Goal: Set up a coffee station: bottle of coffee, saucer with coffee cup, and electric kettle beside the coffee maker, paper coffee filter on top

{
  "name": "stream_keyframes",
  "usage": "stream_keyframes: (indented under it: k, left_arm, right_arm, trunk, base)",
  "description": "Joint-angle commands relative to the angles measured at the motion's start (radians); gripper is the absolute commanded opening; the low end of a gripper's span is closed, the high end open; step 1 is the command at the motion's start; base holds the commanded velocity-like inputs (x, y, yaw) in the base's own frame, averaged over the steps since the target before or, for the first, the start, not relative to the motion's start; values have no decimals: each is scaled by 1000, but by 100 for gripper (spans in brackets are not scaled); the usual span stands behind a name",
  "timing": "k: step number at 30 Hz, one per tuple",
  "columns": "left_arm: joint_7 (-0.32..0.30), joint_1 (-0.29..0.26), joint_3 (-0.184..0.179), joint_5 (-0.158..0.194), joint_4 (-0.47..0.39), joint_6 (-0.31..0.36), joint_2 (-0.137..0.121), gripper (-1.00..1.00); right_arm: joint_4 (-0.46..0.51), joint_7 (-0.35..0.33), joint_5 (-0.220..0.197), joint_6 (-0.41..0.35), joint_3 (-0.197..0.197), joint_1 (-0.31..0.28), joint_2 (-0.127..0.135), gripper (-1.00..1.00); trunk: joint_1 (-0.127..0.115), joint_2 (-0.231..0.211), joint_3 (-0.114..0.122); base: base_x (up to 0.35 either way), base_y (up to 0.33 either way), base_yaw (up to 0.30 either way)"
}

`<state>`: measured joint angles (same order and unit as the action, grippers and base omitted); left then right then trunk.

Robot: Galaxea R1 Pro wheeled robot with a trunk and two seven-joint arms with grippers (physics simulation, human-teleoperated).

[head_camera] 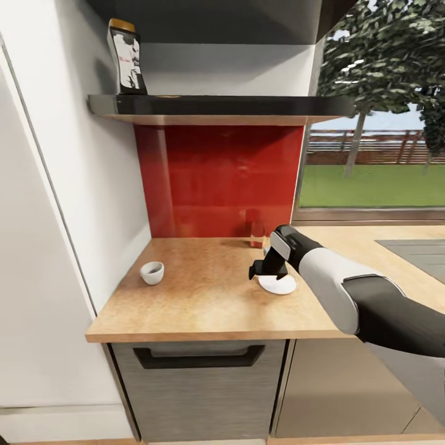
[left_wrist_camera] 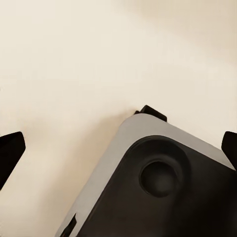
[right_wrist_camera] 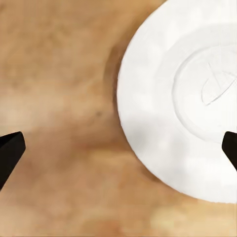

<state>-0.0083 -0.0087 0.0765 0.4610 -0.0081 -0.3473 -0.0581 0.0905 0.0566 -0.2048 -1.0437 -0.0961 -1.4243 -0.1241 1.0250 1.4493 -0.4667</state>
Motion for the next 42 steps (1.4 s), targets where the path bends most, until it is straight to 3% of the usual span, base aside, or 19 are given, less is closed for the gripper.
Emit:
stream_keyframes:
  k: [1, 36, 42]
  left_arm:
    - [-1, -1, 8, -5, 0, -2, 0, 100]
    - [-2, -1, 8, 1, 0, -6, 0, 100]
    - [-2, -1, 8, -2, 1, -2, 0, 100]
  right_arm:
    - [0, 6, -9, -4, -9, -1, -4, 100]
    - [-28, 22, 14, -4, -12, 1, 3, 100]
    - [-33, 22, 20, -4, -13, 0, 4, 100]
  trunk:
    - [0, 1, -1]
    - [0, 1, -1]
    - [23, 43, -20]
  base:
    - [19, 176, 0]
    - [24, -7, 0]
    - [0, 0, 0]
